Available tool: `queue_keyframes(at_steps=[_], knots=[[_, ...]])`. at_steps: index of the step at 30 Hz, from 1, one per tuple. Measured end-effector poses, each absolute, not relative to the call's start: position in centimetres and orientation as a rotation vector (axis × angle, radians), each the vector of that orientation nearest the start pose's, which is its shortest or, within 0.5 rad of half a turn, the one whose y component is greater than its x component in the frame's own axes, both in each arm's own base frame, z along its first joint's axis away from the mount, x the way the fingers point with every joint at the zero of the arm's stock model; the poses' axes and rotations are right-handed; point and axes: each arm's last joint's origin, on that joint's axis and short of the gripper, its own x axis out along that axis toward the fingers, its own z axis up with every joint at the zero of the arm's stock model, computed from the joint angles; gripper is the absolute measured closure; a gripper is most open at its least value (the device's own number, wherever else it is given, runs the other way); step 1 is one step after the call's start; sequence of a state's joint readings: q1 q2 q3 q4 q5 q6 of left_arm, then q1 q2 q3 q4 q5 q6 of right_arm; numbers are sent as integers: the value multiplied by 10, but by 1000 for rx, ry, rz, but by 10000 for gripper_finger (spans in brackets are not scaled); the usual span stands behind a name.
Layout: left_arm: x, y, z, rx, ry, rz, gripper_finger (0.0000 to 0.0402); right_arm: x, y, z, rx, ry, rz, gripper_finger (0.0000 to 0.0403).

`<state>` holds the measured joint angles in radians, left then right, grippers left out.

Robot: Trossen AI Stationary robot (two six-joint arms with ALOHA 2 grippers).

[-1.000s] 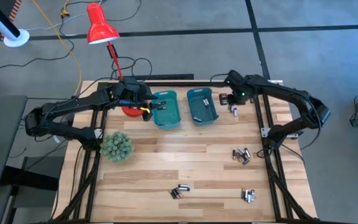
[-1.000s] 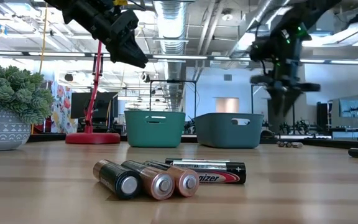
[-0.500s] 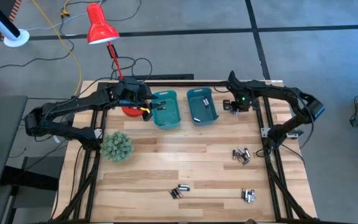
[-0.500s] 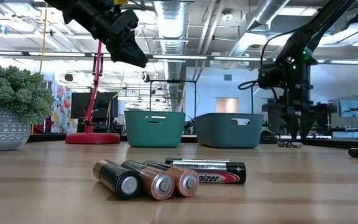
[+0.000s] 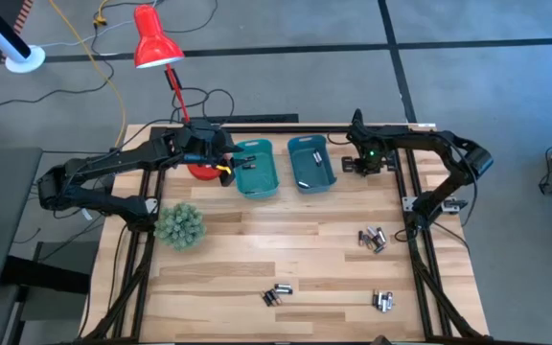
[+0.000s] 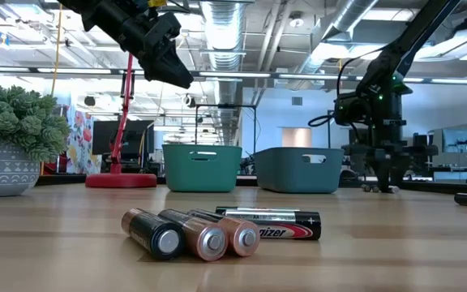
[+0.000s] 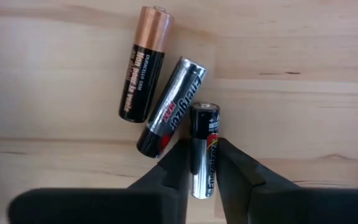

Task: Sort batteries
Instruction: Put the silver battery into the right blue bin

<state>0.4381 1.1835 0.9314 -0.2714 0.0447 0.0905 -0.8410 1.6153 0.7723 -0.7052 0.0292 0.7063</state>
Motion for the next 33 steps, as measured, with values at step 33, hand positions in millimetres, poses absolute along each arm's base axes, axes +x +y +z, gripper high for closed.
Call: queue_keyframes(at_steps=[33], knots=[[234,112,302,-30,471,385,223,176,-151,276,999,765,-1070,391]])
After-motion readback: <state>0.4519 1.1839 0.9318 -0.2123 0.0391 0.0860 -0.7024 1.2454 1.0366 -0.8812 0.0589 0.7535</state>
